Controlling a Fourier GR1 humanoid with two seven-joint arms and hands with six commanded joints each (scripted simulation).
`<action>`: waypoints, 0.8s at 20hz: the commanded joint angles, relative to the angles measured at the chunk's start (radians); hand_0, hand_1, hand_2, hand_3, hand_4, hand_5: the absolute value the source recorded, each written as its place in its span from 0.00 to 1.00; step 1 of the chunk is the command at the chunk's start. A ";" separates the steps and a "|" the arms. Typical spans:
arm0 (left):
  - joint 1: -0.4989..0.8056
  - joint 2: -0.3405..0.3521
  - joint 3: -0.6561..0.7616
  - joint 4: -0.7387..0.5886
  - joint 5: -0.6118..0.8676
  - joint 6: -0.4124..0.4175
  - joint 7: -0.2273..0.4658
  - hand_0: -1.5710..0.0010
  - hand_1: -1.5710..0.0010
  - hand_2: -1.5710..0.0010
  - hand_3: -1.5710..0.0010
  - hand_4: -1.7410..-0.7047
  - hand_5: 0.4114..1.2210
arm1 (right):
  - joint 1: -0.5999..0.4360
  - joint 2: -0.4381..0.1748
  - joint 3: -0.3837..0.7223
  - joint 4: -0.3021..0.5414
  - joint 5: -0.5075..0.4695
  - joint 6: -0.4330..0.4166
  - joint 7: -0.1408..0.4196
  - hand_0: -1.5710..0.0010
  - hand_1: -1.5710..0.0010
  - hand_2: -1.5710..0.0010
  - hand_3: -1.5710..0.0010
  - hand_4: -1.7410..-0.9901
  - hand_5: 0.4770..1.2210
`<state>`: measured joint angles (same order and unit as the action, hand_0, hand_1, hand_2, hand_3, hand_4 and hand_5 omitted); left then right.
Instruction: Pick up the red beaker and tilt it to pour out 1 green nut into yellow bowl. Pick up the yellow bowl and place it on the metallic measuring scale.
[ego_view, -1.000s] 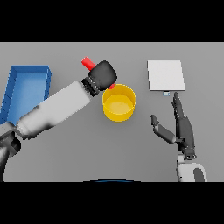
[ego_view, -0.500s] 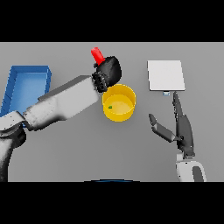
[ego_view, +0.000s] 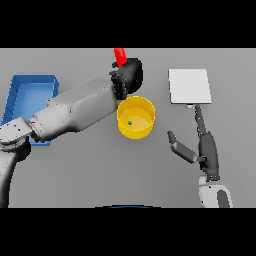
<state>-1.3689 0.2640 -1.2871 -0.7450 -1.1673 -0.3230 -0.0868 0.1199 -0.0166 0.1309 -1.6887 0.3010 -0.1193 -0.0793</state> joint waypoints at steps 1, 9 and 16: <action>-0.021 0.005 0.013 0.013 0.014 0.010 -0.019 0.00 0.00 0.00 0.00 0.01 1.00 | 0.010 -0.002 -0.002 0.002 -0.007 0.003 -0.016 1.00 1.00 1.00 1.00 0.71 0.15; -0.239 0.099 0.197 0.182 0.150 0.081 -0.001 0.00 0.00 0.04 0.17 0.03 1.00 | -0.014 -0.005 -0.019 0.015 -0.053 0.028 -0.024 1.00 1.00 1.00 1.00 0.74 0.16; -0.209 0.226 0.560 0.412 0.517 0.163 0.164 0.00 0.00 0.01 0.13 0.01 1.00 | -0.020 -0.003 -0.019 0.017 -0.082 0.049 -0.037 1.00 1.00 1.00 1.00 0.69 0.15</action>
<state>-1.5770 0.4922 -0.7277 -0.3321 -0.6483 -0.1618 0.0780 0.1000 -0.0194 0.1119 -1.6717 0.2189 -0.0704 -0.1162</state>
